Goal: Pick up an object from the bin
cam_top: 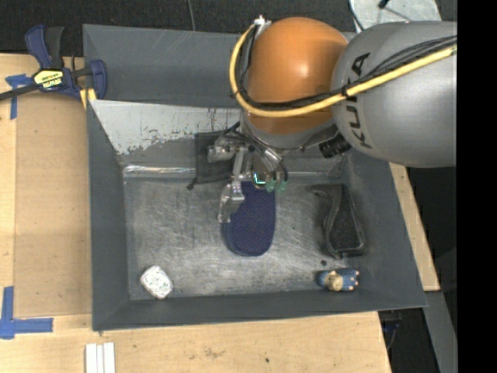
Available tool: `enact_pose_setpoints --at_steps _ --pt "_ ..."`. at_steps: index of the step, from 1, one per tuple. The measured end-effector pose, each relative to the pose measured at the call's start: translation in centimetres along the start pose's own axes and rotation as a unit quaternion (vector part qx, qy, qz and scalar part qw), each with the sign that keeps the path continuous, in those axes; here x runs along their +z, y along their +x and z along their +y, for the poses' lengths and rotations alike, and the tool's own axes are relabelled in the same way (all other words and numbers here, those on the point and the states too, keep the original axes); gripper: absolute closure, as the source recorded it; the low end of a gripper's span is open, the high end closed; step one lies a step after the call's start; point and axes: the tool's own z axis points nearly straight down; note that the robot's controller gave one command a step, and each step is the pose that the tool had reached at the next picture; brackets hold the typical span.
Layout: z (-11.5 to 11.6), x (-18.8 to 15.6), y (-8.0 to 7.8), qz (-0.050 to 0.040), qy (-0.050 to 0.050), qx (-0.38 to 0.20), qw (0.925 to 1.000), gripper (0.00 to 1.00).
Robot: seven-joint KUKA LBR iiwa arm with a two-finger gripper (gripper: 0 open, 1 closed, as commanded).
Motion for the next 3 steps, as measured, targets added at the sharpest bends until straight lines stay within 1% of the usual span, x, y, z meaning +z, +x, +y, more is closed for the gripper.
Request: enact_pose_setpoints --at_steps 1,2,3 --pt "2.2 -0.6 -2.6 -0.0053 -0.001 -0.002 1.0000 0.00" --pt "-0.9 14.0 -5.2 -0.0065 -0.001 -0.040 0.9992 0.00" --pt "-8.8 7.8 -3.2 -0.0068 0.002 -0.034 0.9994 0.00"
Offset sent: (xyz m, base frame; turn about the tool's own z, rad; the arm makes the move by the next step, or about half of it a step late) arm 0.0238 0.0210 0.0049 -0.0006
